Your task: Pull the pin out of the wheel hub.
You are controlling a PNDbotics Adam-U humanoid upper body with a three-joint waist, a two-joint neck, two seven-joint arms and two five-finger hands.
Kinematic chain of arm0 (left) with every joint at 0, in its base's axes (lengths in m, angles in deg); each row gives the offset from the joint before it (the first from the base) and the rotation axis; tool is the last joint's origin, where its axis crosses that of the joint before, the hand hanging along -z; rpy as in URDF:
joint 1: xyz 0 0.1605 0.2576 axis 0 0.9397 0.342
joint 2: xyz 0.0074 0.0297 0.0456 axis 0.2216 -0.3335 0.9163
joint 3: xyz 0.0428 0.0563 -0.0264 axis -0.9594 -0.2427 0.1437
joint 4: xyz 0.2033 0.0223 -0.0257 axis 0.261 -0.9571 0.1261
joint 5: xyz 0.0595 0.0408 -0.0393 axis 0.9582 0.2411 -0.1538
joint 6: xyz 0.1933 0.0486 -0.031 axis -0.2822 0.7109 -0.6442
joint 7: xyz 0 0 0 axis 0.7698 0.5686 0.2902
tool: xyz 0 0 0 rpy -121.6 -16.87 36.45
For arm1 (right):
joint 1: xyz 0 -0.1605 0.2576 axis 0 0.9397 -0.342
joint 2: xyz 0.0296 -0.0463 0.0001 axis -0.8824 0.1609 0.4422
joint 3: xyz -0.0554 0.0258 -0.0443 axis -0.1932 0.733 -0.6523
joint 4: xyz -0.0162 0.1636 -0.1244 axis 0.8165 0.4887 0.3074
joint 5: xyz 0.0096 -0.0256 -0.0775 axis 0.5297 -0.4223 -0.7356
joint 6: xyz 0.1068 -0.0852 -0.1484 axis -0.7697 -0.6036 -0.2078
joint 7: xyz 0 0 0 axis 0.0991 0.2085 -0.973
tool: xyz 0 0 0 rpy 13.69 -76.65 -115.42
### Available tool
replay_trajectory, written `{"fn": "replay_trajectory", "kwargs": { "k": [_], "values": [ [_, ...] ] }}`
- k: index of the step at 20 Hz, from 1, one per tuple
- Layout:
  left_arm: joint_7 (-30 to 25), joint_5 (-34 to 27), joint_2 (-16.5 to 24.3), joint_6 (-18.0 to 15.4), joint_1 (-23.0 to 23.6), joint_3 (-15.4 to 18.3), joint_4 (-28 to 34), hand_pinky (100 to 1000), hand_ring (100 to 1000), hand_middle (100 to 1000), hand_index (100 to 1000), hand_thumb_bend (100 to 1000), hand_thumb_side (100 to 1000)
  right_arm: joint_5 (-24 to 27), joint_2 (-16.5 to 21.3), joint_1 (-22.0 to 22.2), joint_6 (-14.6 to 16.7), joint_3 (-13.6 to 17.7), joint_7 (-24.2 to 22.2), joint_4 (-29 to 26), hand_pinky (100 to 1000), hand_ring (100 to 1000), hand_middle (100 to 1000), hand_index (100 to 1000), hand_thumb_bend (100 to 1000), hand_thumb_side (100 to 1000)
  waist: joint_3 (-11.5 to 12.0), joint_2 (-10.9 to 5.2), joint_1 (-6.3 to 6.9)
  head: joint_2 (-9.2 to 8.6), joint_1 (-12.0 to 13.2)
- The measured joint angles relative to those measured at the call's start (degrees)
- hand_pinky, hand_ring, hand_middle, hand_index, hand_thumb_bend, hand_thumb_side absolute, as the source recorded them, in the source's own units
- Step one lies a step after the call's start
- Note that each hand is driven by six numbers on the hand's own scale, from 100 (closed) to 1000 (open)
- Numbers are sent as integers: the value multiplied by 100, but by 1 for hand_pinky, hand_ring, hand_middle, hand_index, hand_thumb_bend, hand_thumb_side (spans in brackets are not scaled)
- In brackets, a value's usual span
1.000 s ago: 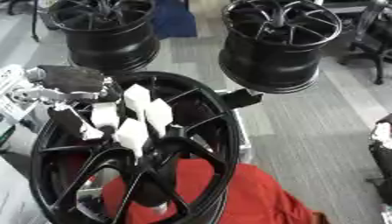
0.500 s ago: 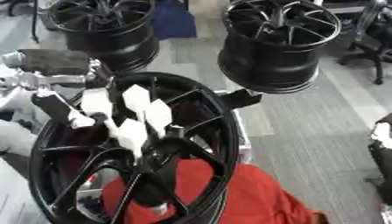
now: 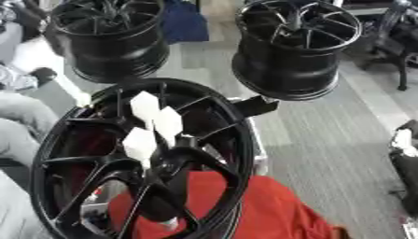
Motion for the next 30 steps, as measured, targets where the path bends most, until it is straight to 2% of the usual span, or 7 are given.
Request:
{"fn": "replay_trajectory", "kwargs": {
  "k": [4,10,13,15,20,24,30],
  "values": [
    [2,648,42,-2,377,326,-782,526,456,507,700,100,273,0,0,1,-5,12,5,0,525,628,564,745,100,311,19,-1,-19,0,-22],
    [300,1754,-61,-300,715,640,-2024,651,609,768,865,114,316,0,0,4,-15,22,14,0,525,628,564,745,100,310,57,23,-48,0,-43],
    [487,2140,-227,-487,852,667,-2343,682,651,845,908,166,501,0,-1,4,-15,22,14,0,525,628,563,745,100,311,56,37,-77,0,-46],
    [574,2348,-308,-574,913,670,-2409,689,663,871,918,168,546,0,-1,4,-16,22,15,0,525,628,564,745,100,311,57,37,-92,0,-45],
    [733,2670,-435,-733,954,678,-2458,686,657,867,918,143,530,0,-1,3,-20,22,12,0,524,628,563,745,100,310,59,42,-105,0,-45],
    [852,2613,-493,-852,985,713,-2421,663,620,804,888,100,372,0,-2,3,-24,22,7,0,524,628,564,745,100,312,79,42,-108,0,-45],
    [899,1297,-786,-899,1323,839,-1704,606,544,721,844,100,348,0,-5,-3,-25,22,6,0,524,628,564,744,100,311,89,61,-121,0,-49]
  ]
}}
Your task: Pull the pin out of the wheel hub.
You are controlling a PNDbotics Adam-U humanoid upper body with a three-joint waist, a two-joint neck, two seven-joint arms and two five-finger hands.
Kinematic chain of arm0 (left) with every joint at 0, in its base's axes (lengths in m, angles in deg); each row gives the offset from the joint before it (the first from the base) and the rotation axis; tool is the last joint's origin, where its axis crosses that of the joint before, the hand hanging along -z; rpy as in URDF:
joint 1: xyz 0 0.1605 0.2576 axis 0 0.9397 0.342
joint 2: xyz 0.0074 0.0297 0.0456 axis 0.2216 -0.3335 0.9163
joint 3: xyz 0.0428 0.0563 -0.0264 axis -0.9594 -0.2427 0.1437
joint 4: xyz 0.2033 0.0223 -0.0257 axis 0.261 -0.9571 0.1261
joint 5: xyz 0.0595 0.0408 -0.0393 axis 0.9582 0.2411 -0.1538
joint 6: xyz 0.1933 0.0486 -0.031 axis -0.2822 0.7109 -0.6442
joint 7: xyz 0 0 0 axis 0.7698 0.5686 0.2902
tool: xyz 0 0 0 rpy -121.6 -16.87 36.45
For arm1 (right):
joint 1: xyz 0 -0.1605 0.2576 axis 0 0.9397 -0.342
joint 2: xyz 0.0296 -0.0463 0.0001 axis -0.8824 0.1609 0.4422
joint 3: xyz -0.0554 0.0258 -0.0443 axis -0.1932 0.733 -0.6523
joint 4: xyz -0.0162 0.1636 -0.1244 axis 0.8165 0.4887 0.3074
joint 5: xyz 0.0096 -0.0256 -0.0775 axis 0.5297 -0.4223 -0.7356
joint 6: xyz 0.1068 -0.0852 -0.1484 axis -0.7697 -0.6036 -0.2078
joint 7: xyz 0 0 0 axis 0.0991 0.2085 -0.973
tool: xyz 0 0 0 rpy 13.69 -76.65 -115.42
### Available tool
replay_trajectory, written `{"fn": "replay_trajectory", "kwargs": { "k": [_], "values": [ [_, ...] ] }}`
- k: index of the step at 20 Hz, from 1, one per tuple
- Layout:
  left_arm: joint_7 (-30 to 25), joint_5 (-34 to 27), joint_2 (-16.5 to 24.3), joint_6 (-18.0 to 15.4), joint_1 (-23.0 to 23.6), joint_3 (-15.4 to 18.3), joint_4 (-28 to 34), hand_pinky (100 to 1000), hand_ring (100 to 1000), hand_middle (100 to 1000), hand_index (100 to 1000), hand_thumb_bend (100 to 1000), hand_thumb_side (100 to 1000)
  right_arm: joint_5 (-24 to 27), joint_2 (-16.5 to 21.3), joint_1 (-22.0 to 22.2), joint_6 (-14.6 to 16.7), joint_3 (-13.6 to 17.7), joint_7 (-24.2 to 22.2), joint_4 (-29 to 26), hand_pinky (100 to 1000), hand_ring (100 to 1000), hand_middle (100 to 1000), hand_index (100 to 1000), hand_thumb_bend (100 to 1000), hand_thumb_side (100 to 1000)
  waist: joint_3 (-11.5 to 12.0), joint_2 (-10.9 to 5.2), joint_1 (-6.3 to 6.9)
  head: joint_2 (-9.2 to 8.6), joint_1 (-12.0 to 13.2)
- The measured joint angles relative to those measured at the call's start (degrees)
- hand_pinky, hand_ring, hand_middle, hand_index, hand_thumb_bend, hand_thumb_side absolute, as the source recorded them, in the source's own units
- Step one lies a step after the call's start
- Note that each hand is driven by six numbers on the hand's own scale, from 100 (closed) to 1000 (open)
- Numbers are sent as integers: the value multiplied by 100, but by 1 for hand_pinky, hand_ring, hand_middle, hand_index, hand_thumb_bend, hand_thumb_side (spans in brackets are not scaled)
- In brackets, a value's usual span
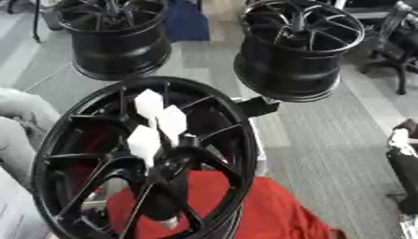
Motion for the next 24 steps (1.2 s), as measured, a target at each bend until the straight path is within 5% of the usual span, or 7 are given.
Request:
{"fn": "replay_trajectory", "kwargs": {
  "k": [6,11,17,24],
  "values": [
    [-197,-2197,-859,378,768,488,1488,579,518,656,805,100,420,0,-55,-26,1,3,18,0,523,628,563,744,100,308,-3,76,-63,0,-38],
    [338,-3110,-2012,1427,1255,995,2484,568,511,612,778,100,610,3,-104,-52,-9,15,40,0,523,628,563,744,100,306,39,118,-93,0,-42],
    [1310,-3158,-3087,2683,1460,1287,2980,567,512,606,771,100,721,10,-152,-71,-7,15,43,0,523,627,563,744,100,306,69,131,-140,0,-65],
    [2263,-2880,-3749,3513,1446,1389,3046,554,498,586,764,100,769,20,-187,-71,-1,17,50,0,523,627,563,744,100,303,78,131,-137,0,-81]
  ]
}}
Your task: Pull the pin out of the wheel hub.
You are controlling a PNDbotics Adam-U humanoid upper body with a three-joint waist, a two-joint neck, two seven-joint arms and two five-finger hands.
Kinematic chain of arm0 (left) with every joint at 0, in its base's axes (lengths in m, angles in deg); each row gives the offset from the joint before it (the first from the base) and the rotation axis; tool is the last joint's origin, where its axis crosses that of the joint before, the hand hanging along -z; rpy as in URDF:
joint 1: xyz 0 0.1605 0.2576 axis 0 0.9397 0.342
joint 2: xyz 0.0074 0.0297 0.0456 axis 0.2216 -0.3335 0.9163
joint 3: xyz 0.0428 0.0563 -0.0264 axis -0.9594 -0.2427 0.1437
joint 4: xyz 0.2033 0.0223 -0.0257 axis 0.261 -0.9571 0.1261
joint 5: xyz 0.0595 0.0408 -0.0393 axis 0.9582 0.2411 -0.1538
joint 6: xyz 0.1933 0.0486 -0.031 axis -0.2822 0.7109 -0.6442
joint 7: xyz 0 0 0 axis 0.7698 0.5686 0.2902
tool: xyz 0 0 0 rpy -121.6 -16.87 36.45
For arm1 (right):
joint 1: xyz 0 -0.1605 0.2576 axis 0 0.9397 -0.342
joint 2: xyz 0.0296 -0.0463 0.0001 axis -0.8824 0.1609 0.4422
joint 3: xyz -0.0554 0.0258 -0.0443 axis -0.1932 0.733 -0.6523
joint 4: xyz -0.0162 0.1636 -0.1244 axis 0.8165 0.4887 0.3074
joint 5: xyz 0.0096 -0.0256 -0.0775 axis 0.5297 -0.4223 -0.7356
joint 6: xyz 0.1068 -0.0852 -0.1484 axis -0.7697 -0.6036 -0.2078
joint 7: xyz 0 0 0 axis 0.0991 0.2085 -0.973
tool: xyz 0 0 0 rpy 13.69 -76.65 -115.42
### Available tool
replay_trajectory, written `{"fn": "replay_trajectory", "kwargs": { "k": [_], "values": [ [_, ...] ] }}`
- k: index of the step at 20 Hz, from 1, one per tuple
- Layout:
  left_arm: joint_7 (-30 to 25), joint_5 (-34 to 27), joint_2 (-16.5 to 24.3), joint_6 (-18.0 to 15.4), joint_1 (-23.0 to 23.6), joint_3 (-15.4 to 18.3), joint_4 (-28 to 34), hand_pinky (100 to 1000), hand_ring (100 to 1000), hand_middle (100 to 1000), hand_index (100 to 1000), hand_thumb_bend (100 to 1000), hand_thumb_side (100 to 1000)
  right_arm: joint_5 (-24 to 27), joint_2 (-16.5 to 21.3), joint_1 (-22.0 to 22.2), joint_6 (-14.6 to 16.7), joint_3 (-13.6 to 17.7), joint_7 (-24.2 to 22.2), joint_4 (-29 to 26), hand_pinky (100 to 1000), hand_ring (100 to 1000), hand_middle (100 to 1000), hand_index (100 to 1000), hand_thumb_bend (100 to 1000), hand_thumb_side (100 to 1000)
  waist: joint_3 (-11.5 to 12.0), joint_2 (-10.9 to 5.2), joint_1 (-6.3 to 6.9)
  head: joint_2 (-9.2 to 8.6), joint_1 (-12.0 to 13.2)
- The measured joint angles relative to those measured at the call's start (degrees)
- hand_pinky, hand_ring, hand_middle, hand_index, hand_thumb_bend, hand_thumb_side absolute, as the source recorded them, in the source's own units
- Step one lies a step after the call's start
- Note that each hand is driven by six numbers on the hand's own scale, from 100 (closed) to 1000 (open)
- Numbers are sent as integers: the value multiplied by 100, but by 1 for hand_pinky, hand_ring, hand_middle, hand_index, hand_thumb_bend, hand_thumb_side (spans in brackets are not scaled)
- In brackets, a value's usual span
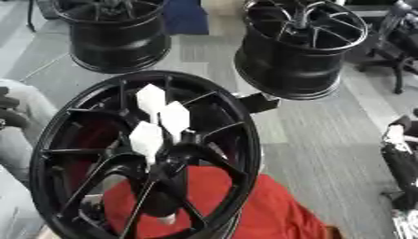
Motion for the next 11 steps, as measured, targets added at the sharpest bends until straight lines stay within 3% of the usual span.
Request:
{"fn": "replay_trajectory", "kwargs": {
  "k": [11],
  "values": [
    [274,251,-91,141,28,-13,71,554,497,584,764,100,764,8,-7,0,9,0,7,0,523,628,563,744,100,303,24,23,2,0,-4]
  ]
}}
